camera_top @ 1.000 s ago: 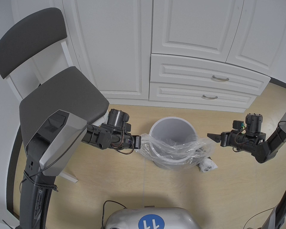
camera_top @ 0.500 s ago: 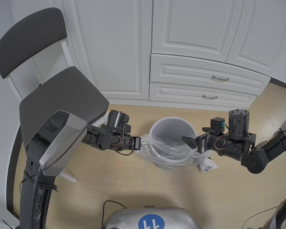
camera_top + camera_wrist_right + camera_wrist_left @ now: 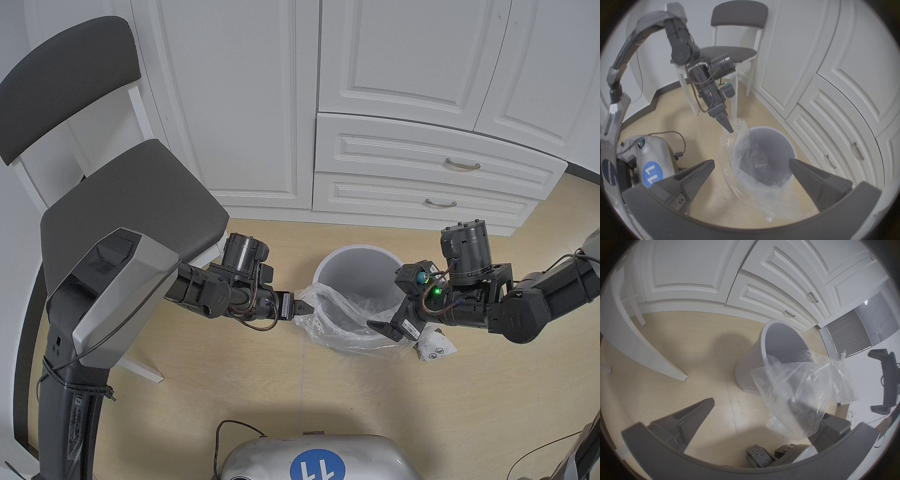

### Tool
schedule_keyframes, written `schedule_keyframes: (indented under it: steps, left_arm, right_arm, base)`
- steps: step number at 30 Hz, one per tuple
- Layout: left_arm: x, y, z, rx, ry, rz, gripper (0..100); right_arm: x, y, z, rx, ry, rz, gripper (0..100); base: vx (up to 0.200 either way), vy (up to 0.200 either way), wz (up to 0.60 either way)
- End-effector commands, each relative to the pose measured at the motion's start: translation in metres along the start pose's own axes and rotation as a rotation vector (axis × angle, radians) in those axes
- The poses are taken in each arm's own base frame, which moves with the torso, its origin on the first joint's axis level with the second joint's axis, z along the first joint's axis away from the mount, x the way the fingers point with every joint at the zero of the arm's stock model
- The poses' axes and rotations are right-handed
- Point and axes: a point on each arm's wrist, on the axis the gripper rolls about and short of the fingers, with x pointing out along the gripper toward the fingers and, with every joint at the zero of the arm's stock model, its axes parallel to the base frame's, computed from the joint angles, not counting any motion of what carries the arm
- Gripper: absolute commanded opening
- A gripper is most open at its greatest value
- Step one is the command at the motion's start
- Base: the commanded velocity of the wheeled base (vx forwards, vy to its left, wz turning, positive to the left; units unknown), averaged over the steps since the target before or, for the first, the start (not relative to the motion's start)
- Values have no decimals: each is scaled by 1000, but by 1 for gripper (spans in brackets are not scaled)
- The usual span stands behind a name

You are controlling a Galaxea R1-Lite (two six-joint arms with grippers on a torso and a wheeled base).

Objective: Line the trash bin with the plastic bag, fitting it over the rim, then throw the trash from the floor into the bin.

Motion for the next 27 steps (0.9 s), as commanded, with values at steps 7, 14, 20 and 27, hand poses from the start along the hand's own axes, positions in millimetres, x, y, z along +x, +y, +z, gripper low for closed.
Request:
schedule_keyframes:
  steps: [7, 14, 20, 27]
  left_arm:
    - [-10, -2, 2, 25, -3, 0, 100]
    - [-10, -1, -1, 46, 6, 3, 100]
    - [-11, -1, -1, 48, 4, 2, 100]
    - [-12, 1, 2, 44, -4, 6, 100]
  right_arm:
    - [74, -3, -29, 7, 116, 23, 100]
    - [77, -4, -35, 12, 148, 1, 100]
    - [94, -9, -31, 54, 149, -55, 0]
    - [159, -18, -20, 271, 133, -288, 0]
  base:
    - [0, 0, 0]
    - [0, 0, 0]
    - [0, 0, 0]
    - [0, 0, 0]
